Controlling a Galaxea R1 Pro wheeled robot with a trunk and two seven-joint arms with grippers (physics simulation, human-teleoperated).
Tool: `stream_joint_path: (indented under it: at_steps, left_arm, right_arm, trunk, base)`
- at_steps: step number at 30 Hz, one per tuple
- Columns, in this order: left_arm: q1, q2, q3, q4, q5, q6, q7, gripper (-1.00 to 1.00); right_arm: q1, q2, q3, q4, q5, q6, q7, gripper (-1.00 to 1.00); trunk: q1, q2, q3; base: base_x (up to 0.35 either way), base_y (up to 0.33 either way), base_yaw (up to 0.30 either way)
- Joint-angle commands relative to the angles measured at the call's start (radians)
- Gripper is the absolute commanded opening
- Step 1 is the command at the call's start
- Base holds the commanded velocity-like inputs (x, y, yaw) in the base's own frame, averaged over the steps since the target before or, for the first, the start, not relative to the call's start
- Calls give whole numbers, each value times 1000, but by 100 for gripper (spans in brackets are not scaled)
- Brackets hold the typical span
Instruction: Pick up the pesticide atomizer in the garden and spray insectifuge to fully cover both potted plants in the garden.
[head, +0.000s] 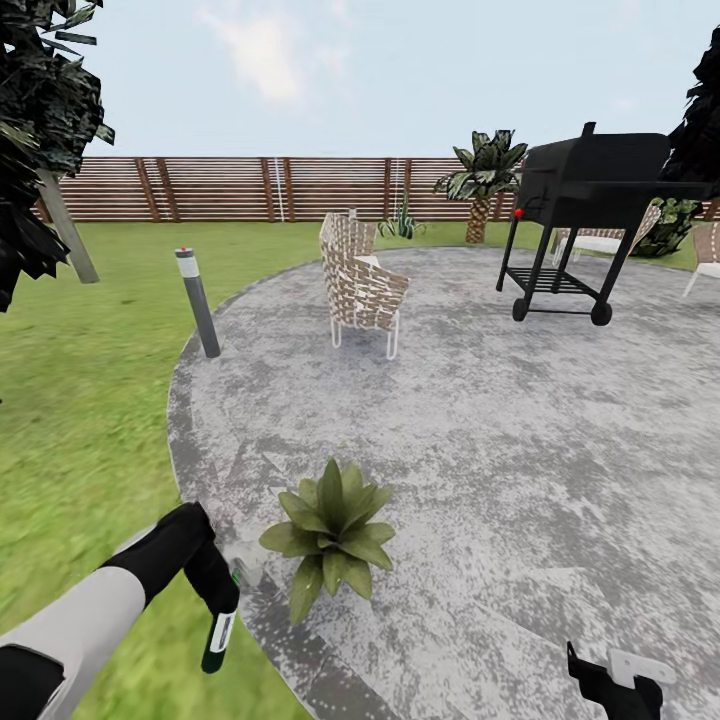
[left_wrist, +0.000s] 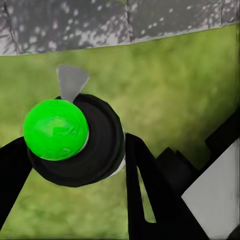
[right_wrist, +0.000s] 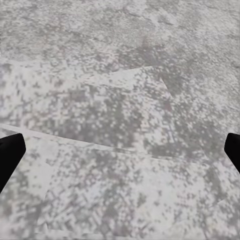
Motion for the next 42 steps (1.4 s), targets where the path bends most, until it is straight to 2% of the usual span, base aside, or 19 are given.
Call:
stream_joint_path:
  at_steps: [1,7,17,19,23,26,30,39,42]
  left_arm:
    - [20,-1,3,-5,-2,16,0,-100]
    - [21,-4,7,-15,-2,22,3,-100]
    - [19,-13,-5,-18,-5,22,1,-100]
    - [15,-13,-5,-18,-16,23,-1,-100]
    - [5,-14,-4,-19,-85,24,-7,-100]
    - [3,-13,-6,-10,-105,24,-6,-100]
    - [14,-4,-3,-2,-157,23,-6,-100]
    - [2,-8,7,-10,-165,31,-6,-100]
    - [-7,-13,6,-18,-167,74,-5,-100]
  right_arm:
    - [-1,0,-8,0,3,-4,8,100]
    - [-1,0,-8,7,3,-4,8,100]
    - [-1,1,-7,8,3,-4,8,100]
    - [-1,1,-7,8,3,-4,8,100]
    - [-1,1,-7,8,3,-4,8,100]
    - [-1,0,-7,8,3,-4,8,100]
    - [-1,1,-7,8,3,-4,8,100]
    - [-1,1,-7,8,3,-4,8,100]
    - [-1,0,-7,8,3,-4,8,100]
  trunk:
    - [0,0,-1]
    - [0,0,-1]
    - [0,0,-1]
    - [0,0,-1]
    - [0,0,-1]
    - [0,0,-1]
    - [0,0,-1]
    - [0,0,-1]
    - [0,0,-1]
  base:
    - [0,0,0]
    - [34,114,-6]
    - [209,199,-182]
    - [86,9,-11]
    - [12,1,-2]
    - [1,0,0]
    - [0,0,0]
    - [0,0,0]
    - [0,0,0]
